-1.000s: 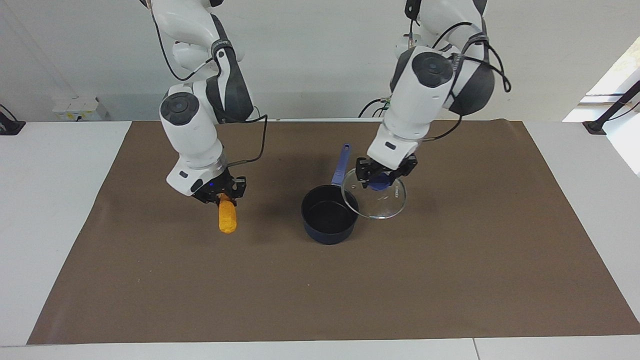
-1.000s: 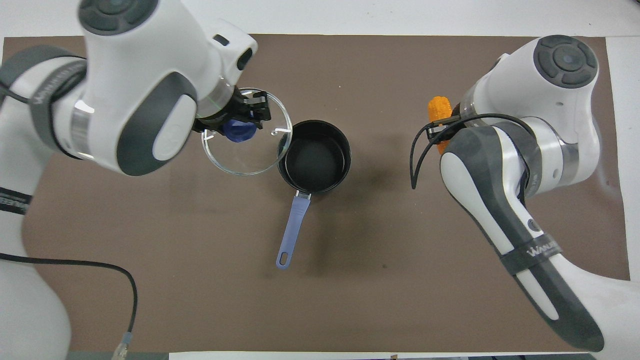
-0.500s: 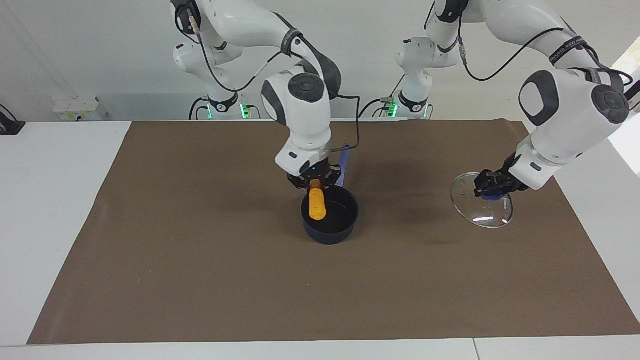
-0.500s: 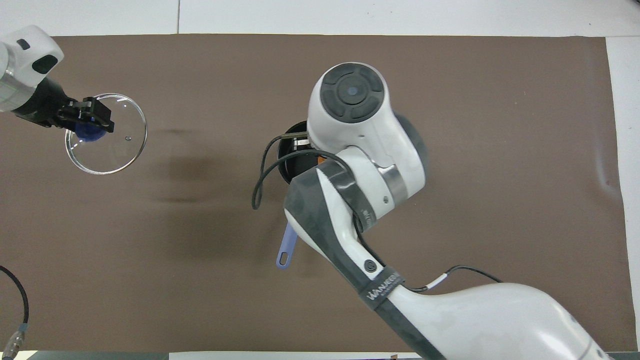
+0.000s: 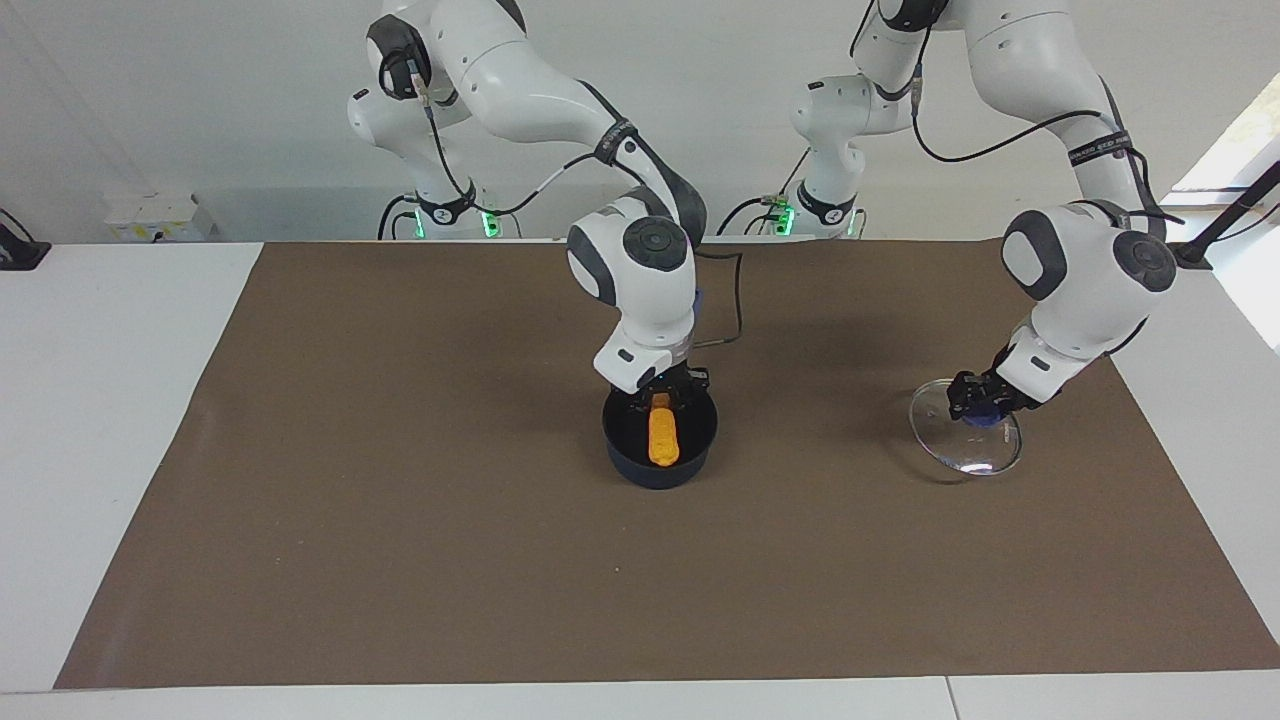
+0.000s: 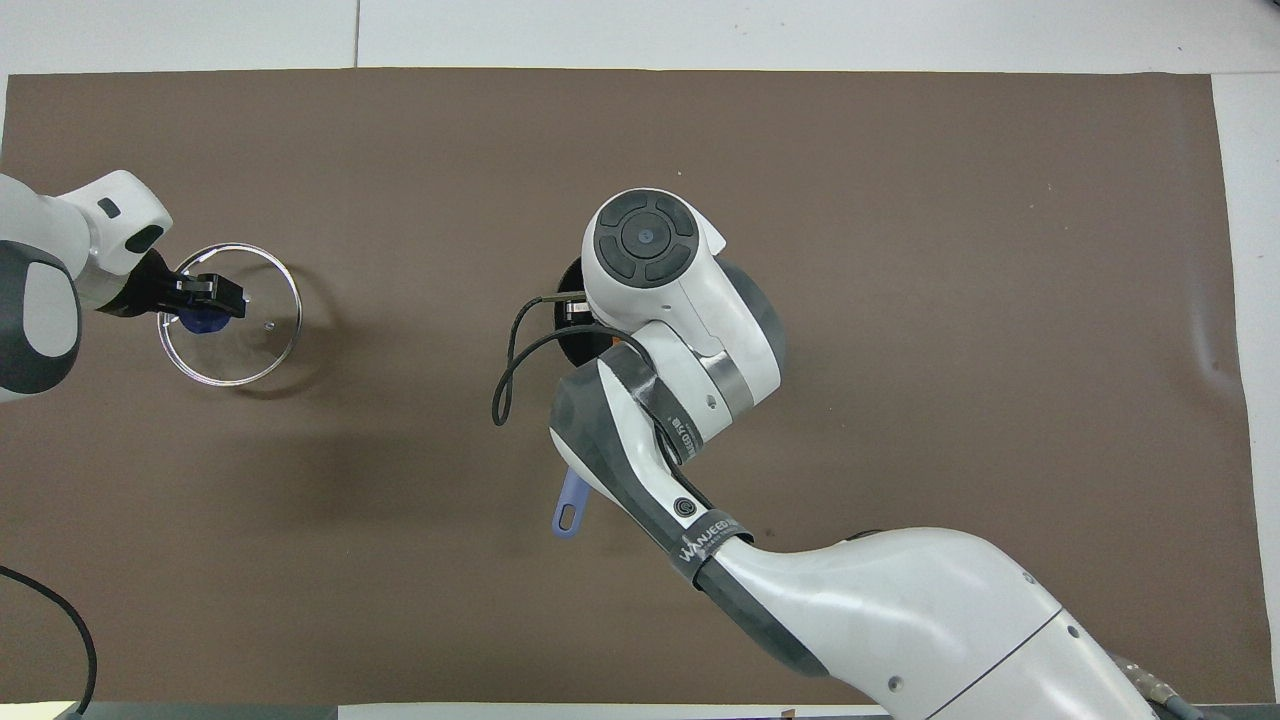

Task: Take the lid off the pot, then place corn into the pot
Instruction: 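Lower the corn into the pot and open the right gripper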

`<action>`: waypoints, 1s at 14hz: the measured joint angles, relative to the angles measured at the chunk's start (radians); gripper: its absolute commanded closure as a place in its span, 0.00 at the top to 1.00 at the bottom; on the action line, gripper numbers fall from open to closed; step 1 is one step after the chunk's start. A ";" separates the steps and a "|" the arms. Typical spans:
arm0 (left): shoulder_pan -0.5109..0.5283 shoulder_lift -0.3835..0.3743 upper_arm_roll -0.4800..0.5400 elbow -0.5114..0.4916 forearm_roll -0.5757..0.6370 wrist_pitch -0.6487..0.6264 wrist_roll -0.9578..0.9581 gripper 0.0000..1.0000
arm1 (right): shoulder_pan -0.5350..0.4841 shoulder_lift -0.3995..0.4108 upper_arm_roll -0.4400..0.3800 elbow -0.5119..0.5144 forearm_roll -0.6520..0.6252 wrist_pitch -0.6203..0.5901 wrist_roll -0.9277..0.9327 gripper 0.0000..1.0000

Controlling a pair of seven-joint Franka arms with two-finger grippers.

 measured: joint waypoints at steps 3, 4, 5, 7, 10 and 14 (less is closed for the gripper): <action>0.000 0.000 -0.001 -0.048 0.000 0.037 0.000 0.00 | -0.002 -0.013 -0.004 -0.021 0.001 0.016 0.005 1.00; 0.000 0.000 -0.001 -0.059 0.000 0.044 0.000 0.00 | -0.002 -0.016 -0.006 -0.019 0.000 0.017 0.005 1.00; 0.000 0.000 -0.001 -0.068 0.000 0.055 0.000 0.00 | -0.003 -0.022 -0.008 -0.011 0.000 0.013 0.005 1.00; 0.000 0.000 -0.002 -0.076 0.000 0.068 0.000 0.26 | -0.017 -0.037 -0.018 0.022 -0.004 -0.019 0.005 1.00; -0.002 0.000 -0.005 -0.079 0.001 0.114 0.005 1.00 | -0.119 -0.094 -0.022 0.072 -0.040 -0.156 -0.052 1.00; -0.006 -0.002 -0.009 -0.061 0.007 0.123 0.043 1.00 | -0.329 -0.245 -0.022 0.083 -0.041 -0.397 -0.280 1.00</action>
